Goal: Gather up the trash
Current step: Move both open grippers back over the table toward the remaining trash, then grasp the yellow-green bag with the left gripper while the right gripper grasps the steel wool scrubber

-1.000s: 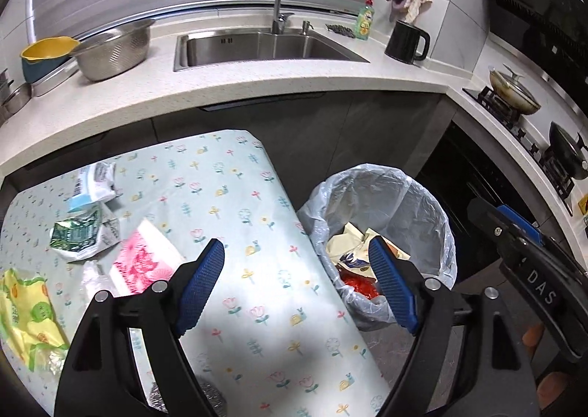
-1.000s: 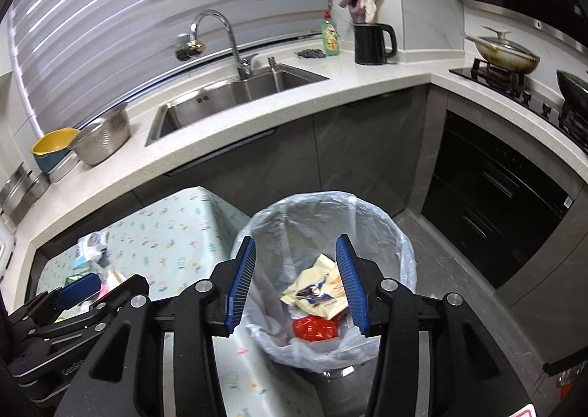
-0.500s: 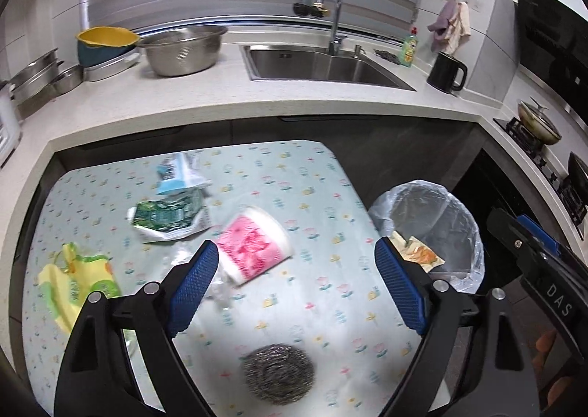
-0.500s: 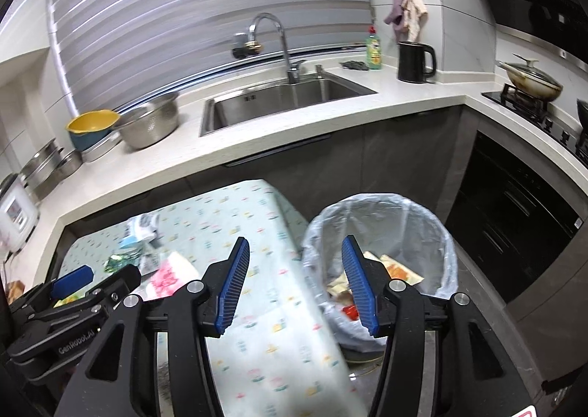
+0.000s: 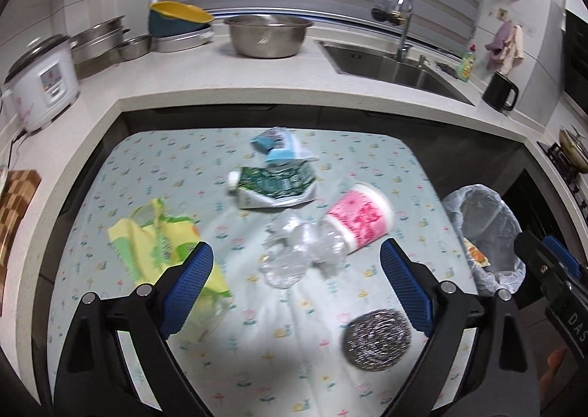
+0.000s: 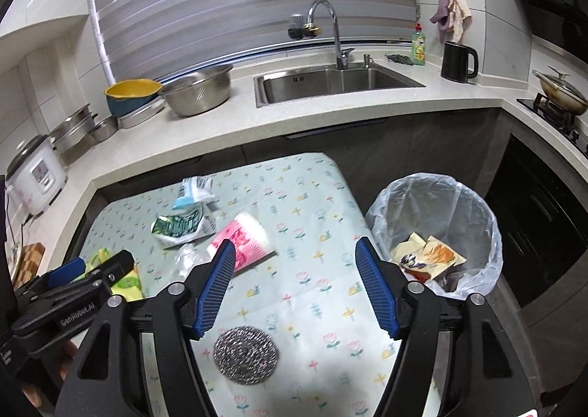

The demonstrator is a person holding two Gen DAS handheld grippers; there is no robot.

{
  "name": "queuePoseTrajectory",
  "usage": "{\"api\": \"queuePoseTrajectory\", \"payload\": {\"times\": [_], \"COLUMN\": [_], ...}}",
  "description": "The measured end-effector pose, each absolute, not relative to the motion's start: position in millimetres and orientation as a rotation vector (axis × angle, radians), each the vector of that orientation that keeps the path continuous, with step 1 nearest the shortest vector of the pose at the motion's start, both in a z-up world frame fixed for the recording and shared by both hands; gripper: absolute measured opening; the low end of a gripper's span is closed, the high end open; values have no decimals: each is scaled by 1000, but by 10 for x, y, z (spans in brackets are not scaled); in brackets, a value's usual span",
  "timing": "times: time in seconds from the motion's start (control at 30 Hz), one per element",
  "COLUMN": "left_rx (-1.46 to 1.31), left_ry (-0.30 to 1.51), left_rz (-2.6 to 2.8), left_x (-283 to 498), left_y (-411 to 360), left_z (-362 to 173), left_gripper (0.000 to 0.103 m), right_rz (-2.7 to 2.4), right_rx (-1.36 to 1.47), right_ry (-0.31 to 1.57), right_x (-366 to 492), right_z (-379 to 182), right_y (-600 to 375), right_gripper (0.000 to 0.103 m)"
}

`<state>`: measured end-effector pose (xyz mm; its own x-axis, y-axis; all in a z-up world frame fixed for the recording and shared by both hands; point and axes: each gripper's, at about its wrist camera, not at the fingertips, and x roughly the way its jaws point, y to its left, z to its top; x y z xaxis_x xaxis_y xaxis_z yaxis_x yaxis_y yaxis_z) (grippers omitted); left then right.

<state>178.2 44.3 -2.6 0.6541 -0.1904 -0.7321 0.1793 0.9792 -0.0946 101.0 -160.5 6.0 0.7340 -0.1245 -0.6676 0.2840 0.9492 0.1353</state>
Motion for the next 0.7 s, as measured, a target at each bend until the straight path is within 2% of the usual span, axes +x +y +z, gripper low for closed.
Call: {"api": "queuePoseTrajectory", "payload": {"times": [0.57,0.7], "left_rx": [-82,-114], "left_ry": [930,967], "left_rz": [-13,4], "left_x": [1705,1704], "left_y": [1458,1592], "left_z": [-489,-626], "left_gripper": [90,90], "right_rz": [-169,-174], "right_rx": [208,198], "right_ry": [878,897], "right_x": [1003,998], "right_z": [-651,-786], "right_y": [-986,-919], "right_gripper": [69,78]}}
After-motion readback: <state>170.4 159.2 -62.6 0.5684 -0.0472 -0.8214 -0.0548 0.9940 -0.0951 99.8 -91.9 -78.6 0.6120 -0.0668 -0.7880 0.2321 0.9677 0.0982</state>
